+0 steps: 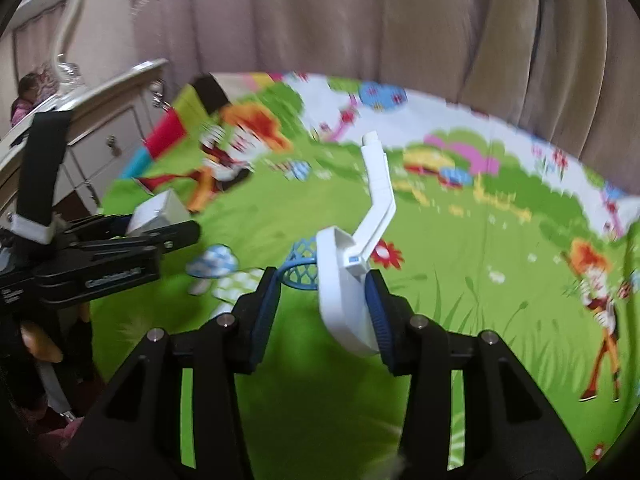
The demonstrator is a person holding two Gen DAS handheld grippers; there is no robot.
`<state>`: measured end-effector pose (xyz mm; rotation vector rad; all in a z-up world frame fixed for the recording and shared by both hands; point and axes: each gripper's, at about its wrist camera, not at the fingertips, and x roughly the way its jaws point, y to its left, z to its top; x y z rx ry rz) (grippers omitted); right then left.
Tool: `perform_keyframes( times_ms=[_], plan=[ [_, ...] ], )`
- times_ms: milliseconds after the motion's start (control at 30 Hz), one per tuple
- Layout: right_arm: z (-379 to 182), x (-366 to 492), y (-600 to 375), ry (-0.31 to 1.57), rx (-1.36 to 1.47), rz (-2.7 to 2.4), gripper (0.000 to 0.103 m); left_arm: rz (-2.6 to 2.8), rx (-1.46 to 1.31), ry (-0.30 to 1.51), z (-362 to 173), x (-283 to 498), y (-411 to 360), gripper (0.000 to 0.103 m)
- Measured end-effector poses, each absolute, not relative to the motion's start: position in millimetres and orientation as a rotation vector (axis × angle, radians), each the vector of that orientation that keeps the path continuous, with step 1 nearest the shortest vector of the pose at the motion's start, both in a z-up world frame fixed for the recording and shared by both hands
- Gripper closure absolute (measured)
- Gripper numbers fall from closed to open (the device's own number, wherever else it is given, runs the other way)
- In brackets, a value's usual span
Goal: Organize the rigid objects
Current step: 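Lift the applicator and cube box and carry them over the storage box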
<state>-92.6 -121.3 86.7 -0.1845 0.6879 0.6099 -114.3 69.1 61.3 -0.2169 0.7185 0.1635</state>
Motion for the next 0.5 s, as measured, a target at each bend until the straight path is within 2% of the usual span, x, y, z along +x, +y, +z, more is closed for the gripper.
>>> perform_keyframes(
  times_ms=[300,500],
  plan=[
    [147,-161,-136,0.512,-0.245,0.574,0.055,0.105,-0.146,0.571,123,-153,34,0.044],
    [172,-191,-158,0.439,-0.257,0.526,0.055,0.045,-0.103,0.534,144,-172,5,0.044]
  ],
)
